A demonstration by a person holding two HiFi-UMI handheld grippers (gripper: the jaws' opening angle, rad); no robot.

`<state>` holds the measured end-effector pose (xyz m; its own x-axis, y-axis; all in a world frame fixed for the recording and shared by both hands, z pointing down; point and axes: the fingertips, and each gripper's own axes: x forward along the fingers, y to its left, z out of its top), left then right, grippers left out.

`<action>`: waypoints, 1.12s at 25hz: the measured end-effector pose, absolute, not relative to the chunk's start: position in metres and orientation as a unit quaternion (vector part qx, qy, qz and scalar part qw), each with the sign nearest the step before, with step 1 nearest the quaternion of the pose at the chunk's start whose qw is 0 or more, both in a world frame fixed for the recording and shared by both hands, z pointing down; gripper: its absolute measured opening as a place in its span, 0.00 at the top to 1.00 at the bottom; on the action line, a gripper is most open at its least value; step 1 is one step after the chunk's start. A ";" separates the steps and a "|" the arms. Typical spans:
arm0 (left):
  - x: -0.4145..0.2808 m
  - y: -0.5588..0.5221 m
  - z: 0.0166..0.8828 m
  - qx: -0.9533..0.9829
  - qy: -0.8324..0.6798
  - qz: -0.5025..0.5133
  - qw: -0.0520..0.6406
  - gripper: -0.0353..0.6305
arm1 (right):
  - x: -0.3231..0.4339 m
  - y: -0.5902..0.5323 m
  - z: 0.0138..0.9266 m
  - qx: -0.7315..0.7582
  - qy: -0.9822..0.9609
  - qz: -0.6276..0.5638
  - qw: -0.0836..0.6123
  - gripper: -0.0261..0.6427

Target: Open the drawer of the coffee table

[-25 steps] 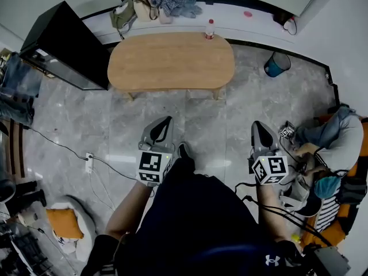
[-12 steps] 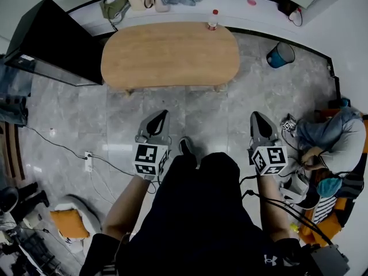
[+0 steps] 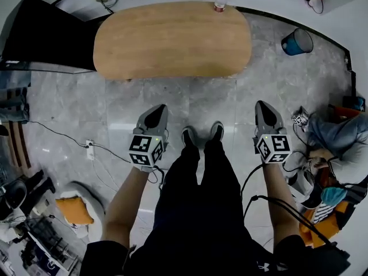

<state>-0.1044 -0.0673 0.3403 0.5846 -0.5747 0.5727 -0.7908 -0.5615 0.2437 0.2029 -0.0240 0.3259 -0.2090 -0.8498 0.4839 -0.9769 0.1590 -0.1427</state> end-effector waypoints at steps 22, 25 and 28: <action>-0.097 -0.113 0.605 0.806 -0.414 0.236 0.351 0.70 | 0.221 -0.091 0.598 0.536 -0.783 0.255 0.184 0.77; -0.095 -0.119 0.631 0.808 -0.408 0.242 0.349 0.69 | 0.226 -0.092 0.620 0.533 -0.785 0.252 0.191 0.74; -0.093 -0.126 0.655 0.810 -0.405 0.259 0.336 0.69 | 0.229 -0.092 0.642 0.528 -0.787 0.250 0.199 0.74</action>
<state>-0.0930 -0.1256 0.6551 0.5389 -0.4818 0.6910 -0.8294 -0.4470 0.3351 0.2289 -0.0922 0.6416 -0.3629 -0.7310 0.5779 -0.9306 0.3168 -0.1836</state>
